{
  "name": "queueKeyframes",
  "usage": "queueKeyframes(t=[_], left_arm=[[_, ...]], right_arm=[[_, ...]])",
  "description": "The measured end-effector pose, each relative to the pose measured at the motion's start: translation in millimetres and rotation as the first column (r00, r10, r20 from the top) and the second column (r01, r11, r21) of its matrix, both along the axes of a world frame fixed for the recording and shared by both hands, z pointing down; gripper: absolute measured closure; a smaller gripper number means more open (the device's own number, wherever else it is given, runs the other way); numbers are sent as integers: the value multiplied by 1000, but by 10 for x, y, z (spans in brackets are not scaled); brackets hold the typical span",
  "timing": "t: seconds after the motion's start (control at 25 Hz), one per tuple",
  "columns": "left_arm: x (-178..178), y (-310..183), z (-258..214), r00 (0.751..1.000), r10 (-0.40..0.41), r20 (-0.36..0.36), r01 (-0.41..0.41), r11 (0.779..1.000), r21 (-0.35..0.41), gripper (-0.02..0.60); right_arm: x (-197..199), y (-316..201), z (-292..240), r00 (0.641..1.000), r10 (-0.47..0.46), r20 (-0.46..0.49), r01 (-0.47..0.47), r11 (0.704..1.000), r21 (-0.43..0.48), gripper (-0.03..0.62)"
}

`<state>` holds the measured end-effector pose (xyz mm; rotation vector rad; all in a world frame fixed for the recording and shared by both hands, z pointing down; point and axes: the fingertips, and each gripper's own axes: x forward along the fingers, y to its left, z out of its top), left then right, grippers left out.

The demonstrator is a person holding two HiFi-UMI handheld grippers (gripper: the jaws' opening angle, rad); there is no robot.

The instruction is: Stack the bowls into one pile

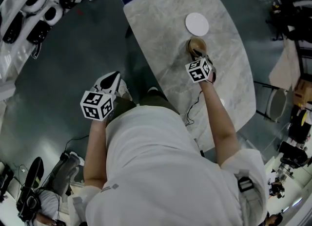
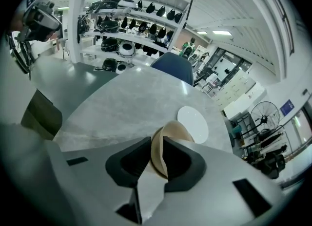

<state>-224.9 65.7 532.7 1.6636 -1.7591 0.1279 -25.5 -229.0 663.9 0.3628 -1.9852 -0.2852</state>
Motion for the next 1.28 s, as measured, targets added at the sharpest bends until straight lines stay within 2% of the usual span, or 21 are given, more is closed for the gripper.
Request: queueKeyframes(t=[0.28,0.92,1.16,1.28], left_arm=[[40,9,23,1000,5,-3,-5,1000,-1,580],[16,58,27,1000,-1,-5,1,1000,-8,580],[12,-52,-2,999,46,-6,-46,999,6,580],[13,-130,-29,997,77,-2,-77,997,21,580]], right_arm=[[12,13,-82,1000,4,25,-5,999,42,576],[57,45,71,1000,31,-6,-31,999,-12,549],[69,83,-76,997,71,32,-71,997,-10,549],[101,150,-187,994,94,62,-94,996,-12,569]])
